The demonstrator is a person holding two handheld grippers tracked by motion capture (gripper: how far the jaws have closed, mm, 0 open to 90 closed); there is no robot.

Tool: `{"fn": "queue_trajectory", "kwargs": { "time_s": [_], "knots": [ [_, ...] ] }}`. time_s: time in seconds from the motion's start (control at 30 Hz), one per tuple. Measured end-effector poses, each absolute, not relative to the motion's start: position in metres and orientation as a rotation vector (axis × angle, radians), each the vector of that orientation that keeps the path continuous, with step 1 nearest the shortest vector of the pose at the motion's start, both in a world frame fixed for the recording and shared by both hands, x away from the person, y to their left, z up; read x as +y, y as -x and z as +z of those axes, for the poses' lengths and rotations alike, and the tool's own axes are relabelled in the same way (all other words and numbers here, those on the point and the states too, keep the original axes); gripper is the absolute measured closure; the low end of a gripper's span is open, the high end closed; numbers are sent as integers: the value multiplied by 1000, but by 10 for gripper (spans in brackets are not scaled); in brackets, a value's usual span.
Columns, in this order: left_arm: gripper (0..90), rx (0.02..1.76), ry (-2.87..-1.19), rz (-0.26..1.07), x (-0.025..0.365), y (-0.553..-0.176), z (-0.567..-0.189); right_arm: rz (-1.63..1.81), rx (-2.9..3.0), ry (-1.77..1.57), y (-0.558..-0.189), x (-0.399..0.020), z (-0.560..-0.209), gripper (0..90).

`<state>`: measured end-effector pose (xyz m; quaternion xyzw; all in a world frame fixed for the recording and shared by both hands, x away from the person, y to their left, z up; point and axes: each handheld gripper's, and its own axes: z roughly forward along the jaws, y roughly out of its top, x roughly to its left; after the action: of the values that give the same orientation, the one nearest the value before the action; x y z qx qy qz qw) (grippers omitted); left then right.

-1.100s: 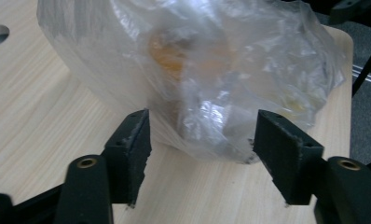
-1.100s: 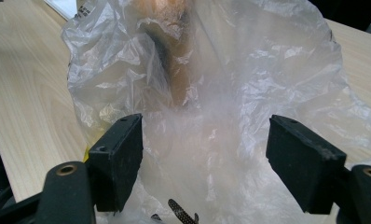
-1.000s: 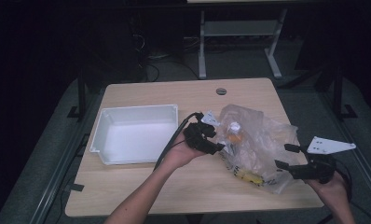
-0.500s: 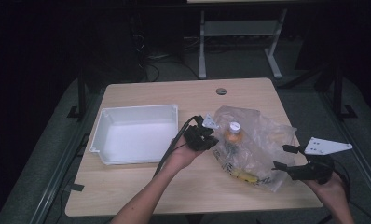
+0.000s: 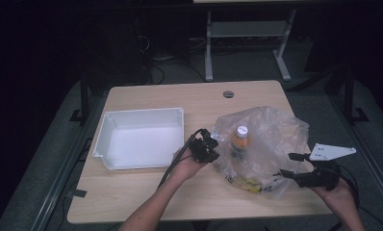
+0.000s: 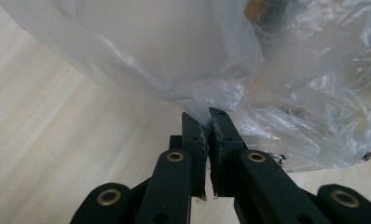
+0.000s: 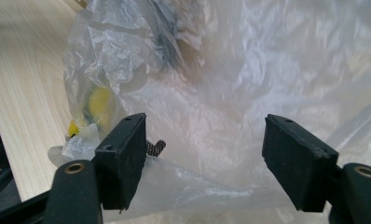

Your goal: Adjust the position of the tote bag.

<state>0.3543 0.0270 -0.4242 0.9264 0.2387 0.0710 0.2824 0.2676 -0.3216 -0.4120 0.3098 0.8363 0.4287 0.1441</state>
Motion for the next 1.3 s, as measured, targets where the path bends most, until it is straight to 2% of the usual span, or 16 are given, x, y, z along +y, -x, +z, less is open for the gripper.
{"fn": "queue_trajectory", "kwargs": {
  "time_s": [0.13, 0.27, 0.3, 0.7, 0.97, 1.3],
  "knots": [
    [847, 635, -2485, 176, 29, -353, -426, 1228, 2428, -899, -268, -321, -414, 328],
    [769, 639, -2464, 161, 39, -351, -421, 1238, 2426, -896, -268, -322, -414, 332],
    [723, 635, -2458, 157, 42, -350, -419, 1247, 2423, -895, -268, -322, -414, 333],
    [576, 612, -2391, 152, 80, -340, -370, 1267, 2412, -896, -268, -322, -413, 334],
    [505, 487, -2360, 170, 52, -335, -339, 1270, 2410, -896, -268, -322, -413, 333],
    [354, 493, -2385, 187, 14, -352, -340, 1283, 2406, -889, -267, -324, -412, 332]
  ]
}}
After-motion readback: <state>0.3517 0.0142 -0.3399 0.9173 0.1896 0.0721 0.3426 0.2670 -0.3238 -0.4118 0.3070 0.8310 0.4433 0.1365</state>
